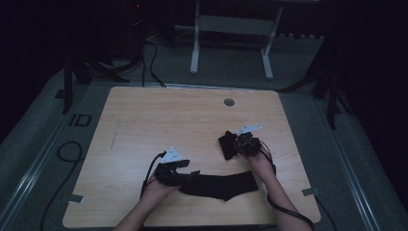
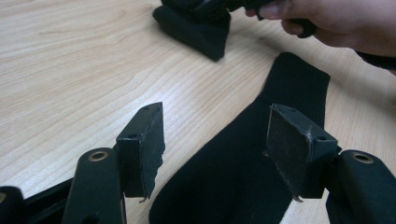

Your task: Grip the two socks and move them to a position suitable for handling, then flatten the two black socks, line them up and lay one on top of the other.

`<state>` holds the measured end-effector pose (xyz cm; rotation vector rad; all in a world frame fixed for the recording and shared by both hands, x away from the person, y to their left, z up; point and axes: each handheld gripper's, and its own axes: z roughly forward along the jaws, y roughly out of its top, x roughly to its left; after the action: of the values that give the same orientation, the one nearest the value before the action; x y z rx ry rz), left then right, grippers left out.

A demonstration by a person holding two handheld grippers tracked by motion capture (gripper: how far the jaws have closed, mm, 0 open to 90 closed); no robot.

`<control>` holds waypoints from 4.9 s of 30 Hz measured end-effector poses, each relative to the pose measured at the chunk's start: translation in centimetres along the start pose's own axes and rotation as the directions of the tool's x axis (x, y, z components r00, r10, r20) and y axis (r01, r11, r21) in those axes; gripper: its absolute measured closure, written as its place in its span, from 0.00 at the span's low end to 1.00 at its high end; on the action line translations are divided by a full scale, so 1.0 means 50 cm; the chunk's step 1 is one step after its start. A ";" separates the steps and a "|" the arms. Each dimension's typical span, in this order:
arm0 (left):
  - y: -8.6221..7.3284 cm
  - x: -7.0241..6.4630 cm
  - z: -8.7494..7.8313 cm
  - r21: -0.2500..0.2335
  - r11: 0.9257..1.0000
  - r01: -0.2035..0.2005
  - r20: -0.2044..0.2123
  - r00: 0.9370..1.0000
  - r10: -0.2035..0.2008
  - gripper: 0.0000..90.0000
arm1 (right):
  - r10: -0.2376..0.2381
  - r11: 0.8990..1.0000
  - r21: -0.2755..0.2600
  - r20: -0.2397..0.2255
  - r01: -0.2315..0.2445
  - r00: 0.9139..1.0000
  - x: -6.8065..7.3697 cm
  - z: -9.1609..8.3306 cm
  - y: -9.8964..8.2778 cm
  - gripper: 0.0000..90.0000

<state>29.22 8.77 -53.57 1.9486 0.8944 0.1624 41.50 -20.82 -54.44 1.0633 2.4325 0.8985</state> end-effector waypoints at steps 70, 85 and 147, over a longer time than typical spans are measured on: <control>0.095 0.086 0.049 0.099 0.992 0.077 -0.056 0.996 -0.072 0.98 | -0.072 0.995 0.066 -0.122 0.080 0.990 0.095 0.046 0.041 0.79; 0.088 0.088 -0.018 0.054 0.996 0.074 -0.052 0.996 -0.071 0.98 | -0.053 0.998 0.014 -0.074 0.054 0.996 0.073 -0.028 0.037 0.96; 0.027 0.155 0.082 0.152 0.979 0.133 -0.141 0.984 -0.112 0.87 | 0.090 0.994 0.057 0.005 -0.090 0.996 -0.040 -0.046 -0.072 0.79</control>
<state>37.37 10.48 -56.58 2.0424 1.1425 0.1521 39.72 -25.14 -55.04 1.2023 2.4386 0.8600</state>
